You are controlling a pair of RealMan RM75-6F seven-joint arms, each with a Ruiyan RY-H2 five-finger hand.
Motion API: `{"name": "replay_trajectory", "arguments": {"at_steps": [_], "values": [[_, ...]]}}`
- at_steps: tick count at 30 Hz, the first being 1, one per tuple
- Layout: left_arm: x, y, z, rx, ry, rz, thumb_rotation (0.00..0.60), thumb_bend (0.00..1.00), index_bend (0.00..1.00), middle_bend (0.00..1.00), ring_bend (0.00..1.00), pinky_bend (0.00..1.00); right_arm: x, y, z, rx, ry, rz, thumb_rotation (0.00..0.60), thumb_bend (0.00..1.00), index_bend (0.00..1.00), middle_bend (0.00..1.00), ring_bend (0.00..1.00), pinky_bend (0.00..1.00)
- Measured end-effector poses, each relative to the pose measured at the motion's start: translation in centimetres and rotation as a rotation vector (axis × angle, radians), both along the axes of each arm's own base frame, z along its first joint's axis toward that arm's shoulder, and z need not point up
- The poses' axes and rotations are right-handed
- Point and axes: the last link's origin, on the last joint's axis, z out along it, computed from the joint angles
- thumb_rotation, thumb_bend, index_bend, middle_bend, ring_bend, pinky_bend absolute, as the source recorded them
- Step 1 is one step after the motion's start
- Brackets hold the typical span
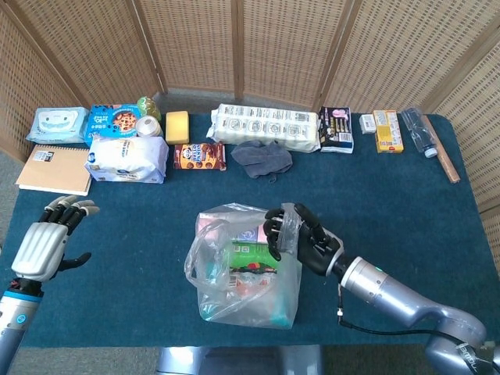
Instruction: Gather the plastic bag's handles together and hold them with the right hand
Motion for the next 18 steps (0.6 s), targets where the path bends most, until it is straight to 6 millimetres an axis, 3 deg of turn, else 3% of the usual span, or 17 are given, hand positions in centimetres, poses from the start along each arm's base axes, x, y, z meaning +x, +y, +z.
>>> {"name": "replay_trajectory", "arguments": {"at_steps": [7,18], "values": [[1.2,0.8,-0.5,-0.021,0.024,-0.060,0.600,0.09,0.22,0.22,0.11,0.09,-0.7,0.1,0.9,-0.129,0.108,0.080,0.373,0.19,0.50,0.60,0.66,0.66],[4.9,2.6,-1.0,-0.067,0.043,-0.232,0.600,0.10,0.22,0.22,0.11,0.09,-2.7,0.5,0.6,-0.420,0.319,0.229,0.376,0.19,0.50,0.55,0.55,0.48]]}}
